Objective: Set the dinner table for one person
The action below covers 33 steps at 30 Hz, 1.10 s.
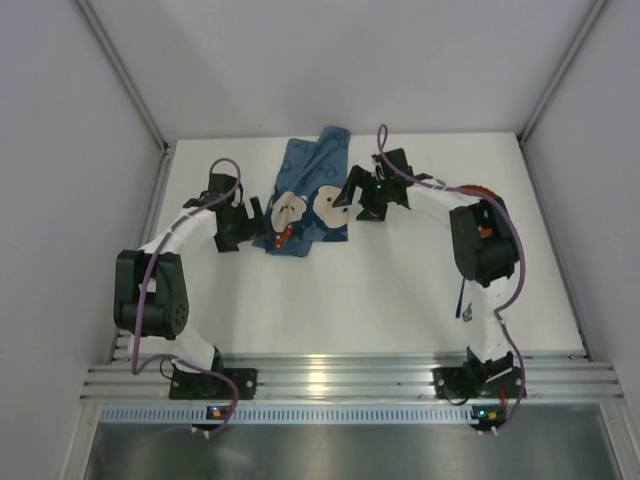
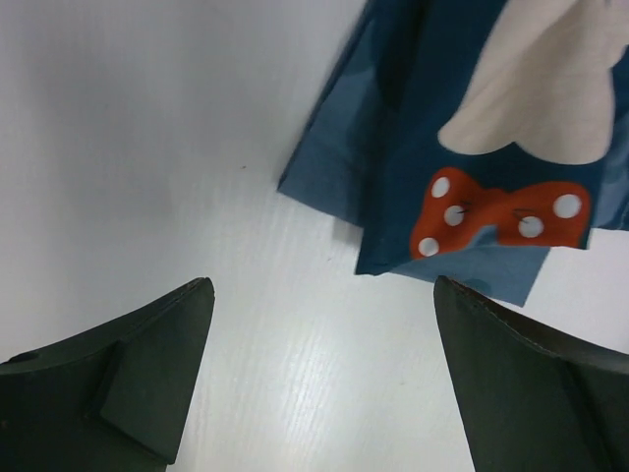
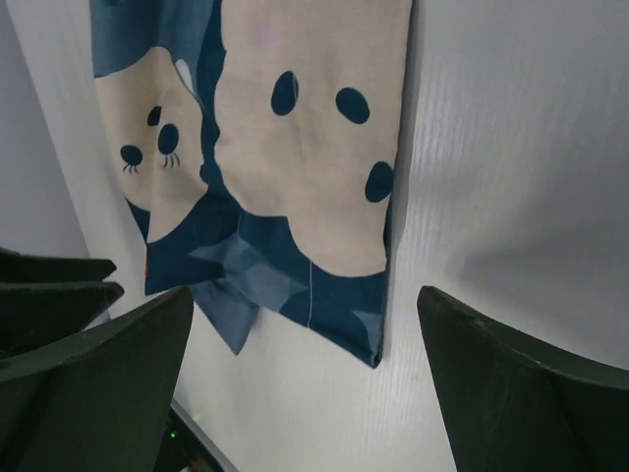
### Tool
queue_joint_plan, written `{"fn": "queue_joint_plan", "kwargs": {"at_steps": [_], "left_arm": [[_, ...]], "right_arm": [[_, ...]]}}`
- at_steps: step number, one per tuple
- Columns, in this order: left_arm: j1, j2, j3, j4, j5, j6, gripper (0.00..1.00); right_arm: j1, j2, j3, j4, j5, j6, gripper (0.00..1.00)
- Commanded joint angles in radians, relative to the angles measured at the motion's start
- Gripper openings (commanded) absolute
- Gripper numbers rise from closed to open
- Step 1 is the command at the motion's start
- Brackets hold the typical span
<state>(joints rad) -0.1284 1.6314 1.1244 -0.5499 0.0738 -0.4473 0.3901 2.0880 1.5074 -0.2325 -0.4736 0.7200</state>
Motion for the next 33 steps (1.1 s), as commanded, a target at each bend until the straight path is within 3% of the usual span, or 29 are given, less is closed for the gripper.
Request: {"fn": "queue_joint_plan", "kwargs": {"at_steps": [1, 9, 12, 15, 20, 21, 25, 31, 33], "left_arm": [[0.053, -0.059, -0.046, 0.030, 0.067, -0.001, 0.99], [0.093, 0.056, -0.098, 0.108, 0.124, 0.007, 0.96], [0.096, 0.114, -0.061, 0.128, 0.130, 0.009, 0.94], [0.116, 0.171, -0.018, 0.143, 0.156, 0.007, 0.89], [0.188, 0.186, 0.009, 0.185, 0.188, -0.013, 0.82], [0.193, 0.194, 0.011, 0.186, 0.201, -0.010, 0.77], [0.199, 0.228, 0.003, 0.192, 0.228, -0.002, 0.55], [0.197, 0.274, -0.040, 0.292, 0.368, -0.030, 0.51], [0.197, 0.307, -0.034, 0.292, 0.391, -0.030, 0.45]], "right_arm": [[0.023, 0.066, 0.073, -0.017, 0.056, 0.027, 0.97], [0.092, 0.167, 0.146, -0.042, 0.093, 0.041, 0.82], [0.099, 0.185, 0.163, -0.048, 0.096, 0.042, 0.69], [0.101, 0.195, 0.166, -0.051, 0.096, 0.044, 0.44], [0.099, 0.204, 0.163, -0.064, 0.093, 0.036, 0.22], [0.099, 0.205, 0.162, -0.065, 0.095, 0.035, 0.17], [0.096, 0.213, 0.163, -0.068, 0.096, 0.042, 0.11], [0.087, 0.221, 0.177, -0.082, 0.095, 0.041, 0.09], [0.087, 0.224, 0.185, -0.087, 0.093, 0.041, 0.08]]}}
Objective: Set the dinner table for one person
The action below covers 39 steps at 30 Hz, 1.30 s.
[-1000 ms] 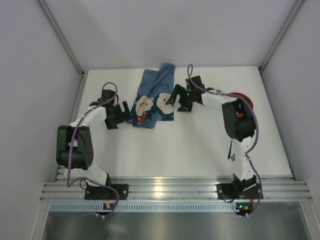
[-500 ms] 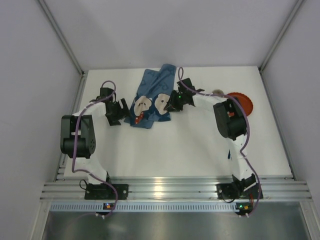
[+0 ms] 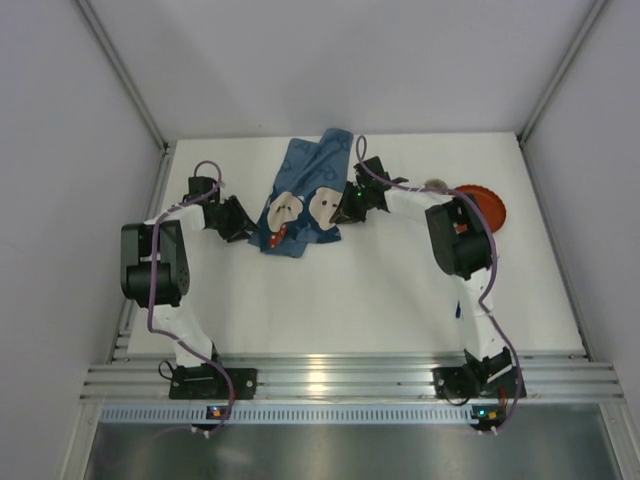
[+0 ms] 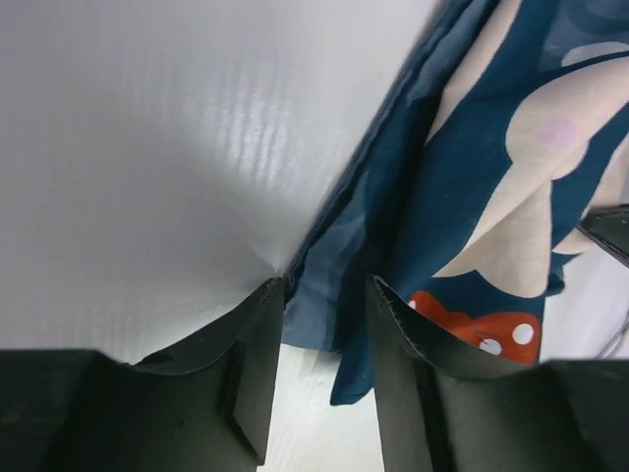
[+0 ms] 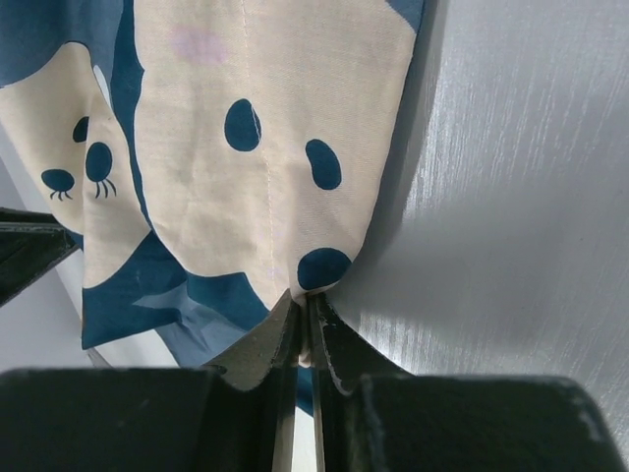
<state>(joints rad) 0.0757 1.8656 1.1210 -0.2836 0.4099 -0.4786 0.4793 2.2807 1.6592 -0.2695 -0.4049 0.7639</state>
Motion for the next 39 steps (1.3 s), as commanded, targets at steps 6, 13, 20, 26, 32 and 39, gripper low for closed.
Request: {"fn": "queue_joint_plan", "kwargs": {"at_steps": [6, 13, 20, 26, 32, 39], "left_arm": [[-0.010, 0.116, -0.047, 0.023, 0.070, 0.014, 0.13], [-0.010, 0.127, -0.024, 0.012, 0.067, 0.015, 0.00], [-0.004, 0.115, 0.068, -0.037, 0.053, -0.020, 0.00], [-0.001, -0.034, 0.027, -0.028, -0.100, -0.097, 0.00], [-0.001, -0.314, -0.067, -0.109, -0.366, -0.235, 0.00], [-0.001, -0.575, -0.165, -0.328, -0.627, -0.337, 0.00]], "right_arm": [[-0.004, 0.049, 0.050, -0.057, 0.026, 0.005, 0.01], [-0.024, 0.048, 0.051, -0.054, 0.018, 0.021, 0.00], [-0.128, -0.059, -0.067, -0.053, 0.044, -0.006, 0.00], [-0.267, -0.278, -0.318, -0.074, 0.122, -0.029, 0.00], [-0.332, -0.499, -0.533, -0.166, 0.247, -0.044, 0.00], [-0.318, -0.651, -0.680, -0.274, 0.264, -0.034, 0.00]]}}
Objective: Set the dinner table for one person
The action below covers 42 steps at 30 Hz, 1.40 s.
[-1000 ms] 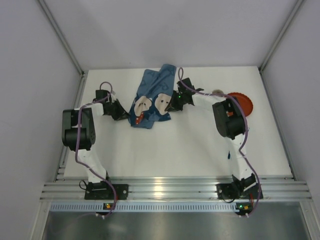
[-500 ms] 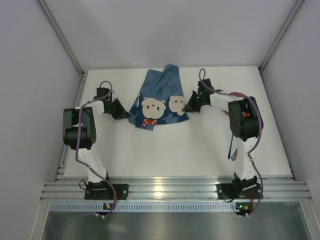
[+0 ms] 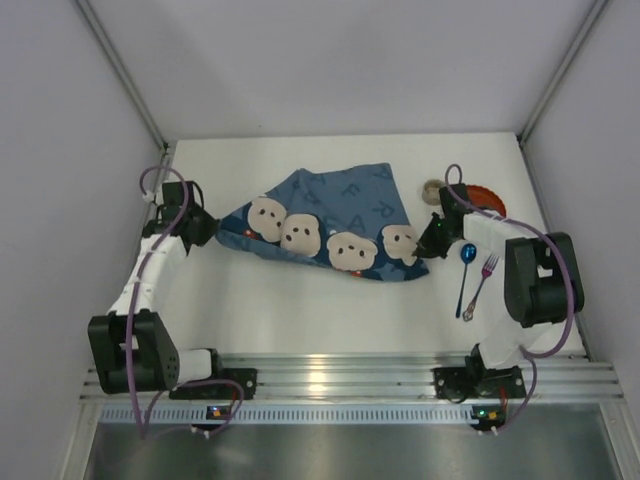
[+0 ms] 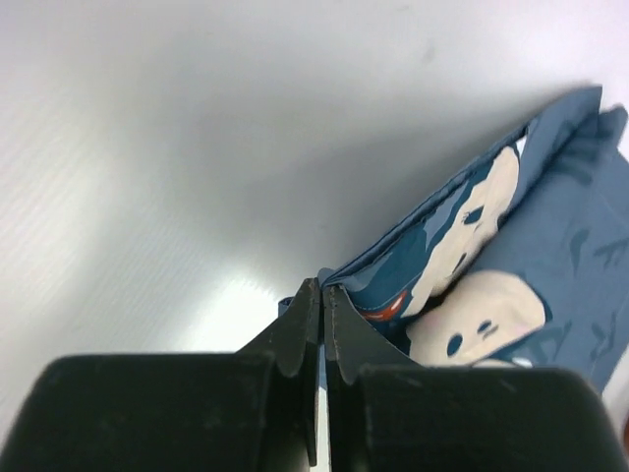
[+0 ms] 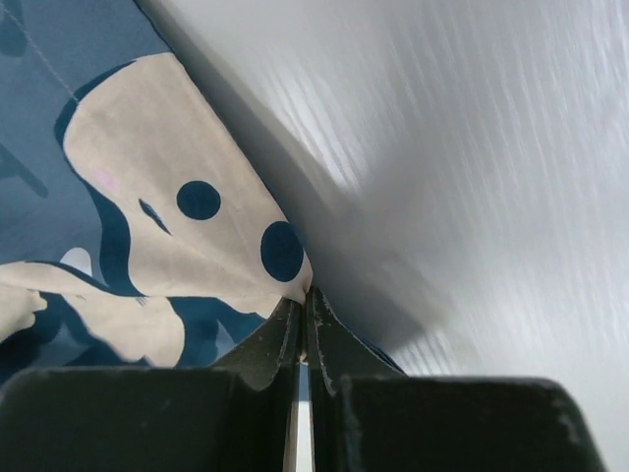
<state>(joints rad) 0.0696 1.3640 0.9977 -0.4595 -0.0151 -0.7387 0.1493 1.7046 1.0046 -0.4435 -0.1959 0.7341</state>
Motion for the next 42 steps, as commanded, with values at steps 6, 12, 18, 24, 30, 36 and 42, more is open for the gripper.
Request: {"fn": "queue_joint_plan", "kwargs": {"at_steps": [6, 12, 18, 24, 30, 36, 42], "left_arm": [[0.006, -0.263, -0.135, -0.251, -0.240, -0.152, 0.00], [0.006, -0.474, -0.266, -0.309, -0.249, -0.200, 0.00], [0.006, -0.557, -0.226, -0.335, -0.114, -0.039, 0.55], [0.006, -0.499, -0.048, -0.271, -0.119, 0.080, 0.80], [-0.001, -0.162, -0.087, 0.077, 0.246, 0.150, 0.98], [-0.030, 0.321, 0.110, 0.139, 0.374, 0.220, 0.94], [-0.047, 0.481, 0.237, 0.127, 0.394, 0.246, 0.83]], "right_arm": [[0.036, -0.253, -0.090, -0.303, 0.092, 0.031, 0.00], [0.044, -0.386, -0.202, -0.342, 0.132, 0.033, 0.00], [0.047, -0.322, -0.219, -0.366, 0.033, -0.053, 0.44], [0.045, -0.431, -0.120, -0.466, 0.116, -0.091, 0.86], [0.045, -0.396, 0.008, -0.402, 0.104, -0.134, 0.89], [0.045, -0.160, 0.204, -0.285, -0.003, -0.200, 0.89], [0.039, 0.098, 0.478, -0.285, -0.011, -0.268, 0.87]]}}
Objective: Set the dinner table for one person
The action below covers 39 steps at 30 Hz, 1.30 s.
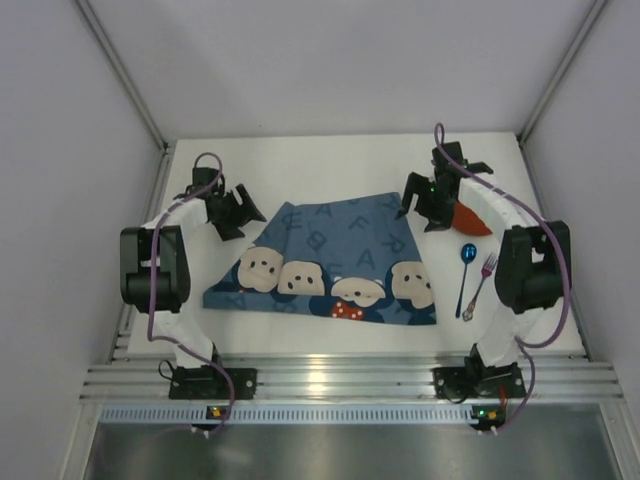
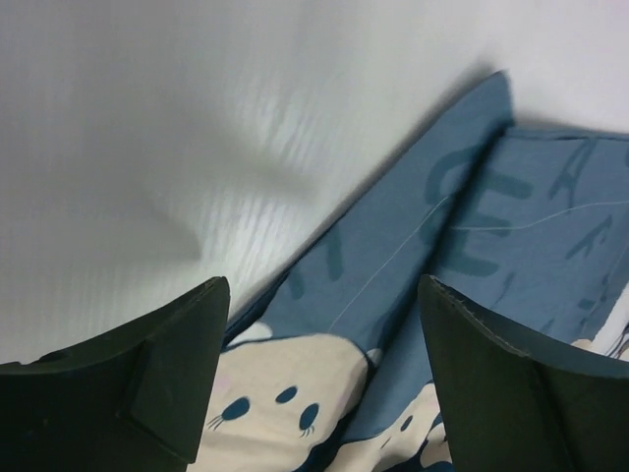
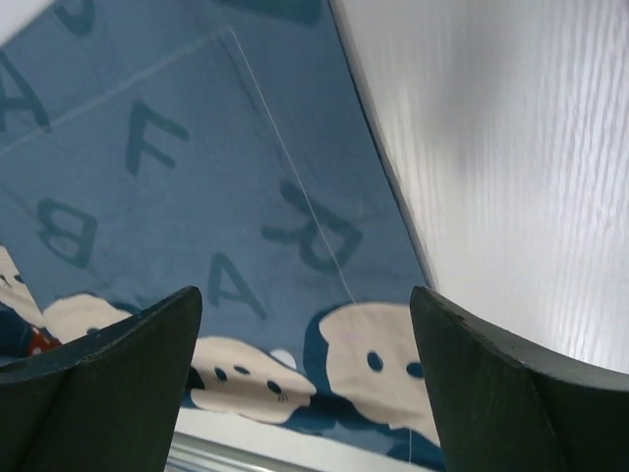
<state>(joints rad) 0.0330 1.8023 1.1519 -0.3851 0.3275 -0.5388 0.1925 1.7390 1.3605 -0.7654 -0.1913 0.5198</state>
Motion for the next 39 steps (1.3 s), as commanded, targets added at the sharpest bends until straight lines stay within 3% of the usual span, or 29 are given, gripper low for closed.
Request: {"fn": "queue_joint_plan", "kwargs": {"at_steps": [1, 9, 16, 20, 22, 23, 24, 27, 29, 34, 39], "left_arm": [[-0.012, 0.060, 0.101, 0.048, 0.057, 0.053, 0.82], [-0.030, 0.189, 0.115, 0.013, 0.119, 0.109, 0.70], [-0.030, 0.229, 0.133, -0.003, 0.172, 0.145, 0.63], [-0.099, 0.276, 0.180, -0.035, 0.168, 0.160, 0.59], [-0.113, 0.305, 0.210, -0.052, 0.154, 0.157, 0.53], [-0.125, 0.315, 0.219, -0.067, 0.145, 0.151, 0.50], [-0.128, 0.333, 0.227, -0.070, 0.140, 0.146, 0.46], [-0.134, 0.354, 0.253, -0.080, 0.142, 0.128, 0.17], [-0.134, 0.356, 0.261, -0.077, 0.140, 0.116, 0.00], [-0.128, 0.318, 0.287, -0.113, 0.047, 0.109, 0.00], [-0.058, 0.192, 0.275, -0.144, -0.073, 0.100, 0.00]], "right_arm": [[-0.008, 0.094, 0.184, 0.031, -0.013, -0.060, 0.87], [-0.016, 0.448, 0.419, -0.002, -0.059, -0.060, 0.79], [-0.010, 0.508, 0.422, 0.012, -0.063, -0.055, 0.70], [0.005, 0.528, 0.414, 0.026, -0.082, -0.046, 0.54], [0.013, 0.533, 0.413, 0.029, -0.085, -0.047, 0.40], [0.016, 0.536, 0.408, 0.031, -0.083, -0.046, 0.27], [0.016, 0.537, 0.407, 0.032, -0.083, -0.047, 0.21], [0.016, 0.541, 0.400, 0.032, -0.083, -0.055, 0.01], [0.018, 0.538, 0.399, 0.034, -0.079, -0.061, 0.00], [0.013, 0.511, 0.408, 0.026, -0.062, -0.064, 0.00], [-0.028, 0.446, 0.401, -0.012, 0.068, -0.061, 0.00]]}}
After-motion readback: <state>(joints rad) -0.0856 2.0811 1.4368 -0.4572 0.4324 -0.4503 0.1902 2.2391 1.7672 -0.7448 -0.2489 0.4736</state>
